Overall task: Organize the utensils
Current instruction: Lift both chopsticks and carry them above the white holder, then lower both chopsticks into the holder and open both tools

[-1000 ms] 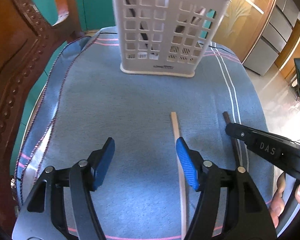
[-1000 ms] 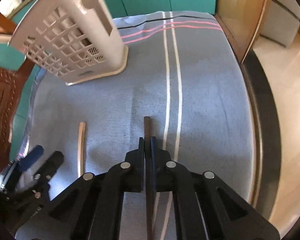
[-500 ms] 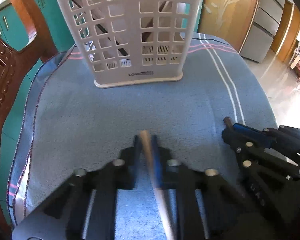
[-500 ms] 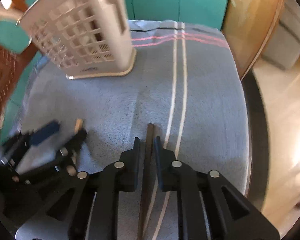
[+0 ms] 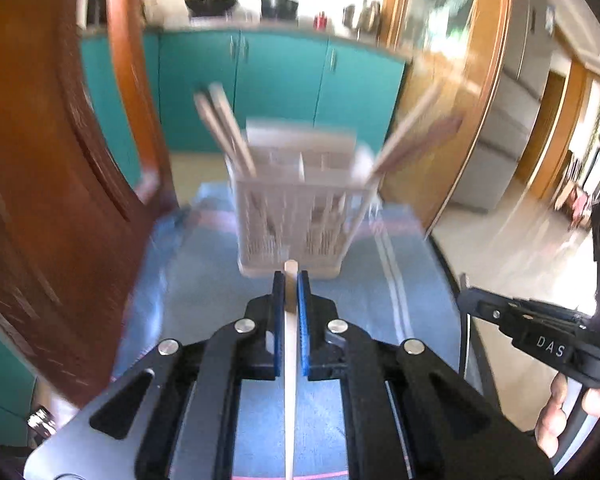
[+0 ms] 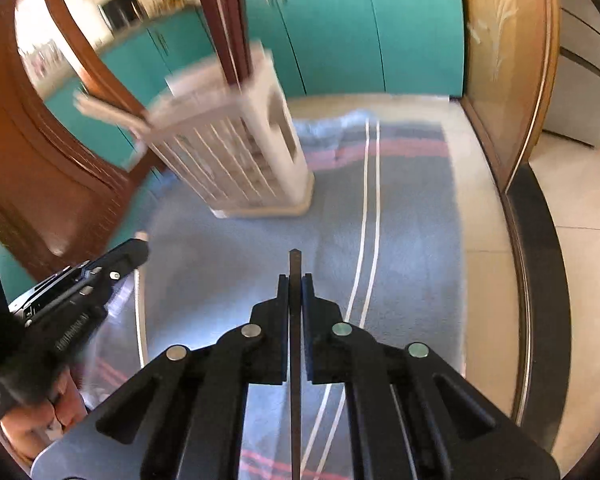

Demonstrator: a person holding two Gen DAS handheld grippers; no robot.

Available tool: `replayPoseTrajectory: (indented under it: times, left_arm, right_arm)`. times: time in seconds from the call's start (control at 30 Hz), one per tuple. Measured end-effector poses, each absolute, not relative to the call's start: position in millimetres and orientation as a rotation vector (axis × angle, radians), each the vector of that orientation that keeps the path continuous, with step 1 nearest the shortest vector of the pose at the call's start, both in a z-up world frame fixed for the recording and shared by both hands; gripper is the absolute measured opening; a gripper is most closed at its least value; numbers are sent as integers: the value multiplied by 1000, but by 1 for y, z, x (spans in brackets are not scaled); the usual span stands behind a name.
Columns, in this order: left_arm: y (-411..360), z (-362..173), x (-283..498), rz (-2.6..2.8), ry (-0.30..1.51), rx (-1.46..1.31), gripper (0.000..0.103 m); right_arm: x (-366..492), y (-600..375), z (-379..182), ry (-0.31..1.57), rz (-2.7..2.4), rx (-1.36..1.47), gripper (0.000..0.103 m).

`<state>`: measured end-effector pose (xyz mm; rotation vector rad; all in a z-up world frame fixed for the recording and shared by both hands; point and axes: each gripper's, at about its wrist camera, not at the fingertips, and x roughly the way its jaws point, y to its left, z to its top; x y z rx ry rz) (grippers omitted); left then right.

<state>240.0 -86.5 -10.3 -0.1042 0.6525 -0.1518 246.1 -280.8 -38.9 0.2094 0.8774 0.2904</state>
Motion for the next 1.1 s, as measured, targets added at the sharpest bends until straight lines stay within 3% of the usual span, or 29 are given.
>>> replayPoseTrajectory:
  times: [0.33, 0.47, 0.63, 0.83, 1.1]
  left_arm:
    - [-58, 147, 240, -117, 292, -108, 7]
    - [-58, 176, 269, -72, 204, -115, 7]
    - [-65, 158, 313, -63, 242, -97, 7]
    - [-71, 97, 334, -42, 354, -84, 7]
    - [-71, 57, 331, -49, 376, -94, 7]
  right_arm:
    - [246, -296, 109, 526, 319, 302, 7]
    - [262, -290, 162, 359, 287, 309, 7]
    - [293, -271, 171, 295, 238, 231, 7]
    - [325, -247, 116, 363, 218, 126, 7]
    - [344, -242, 68, 434, 209, 128, 7]
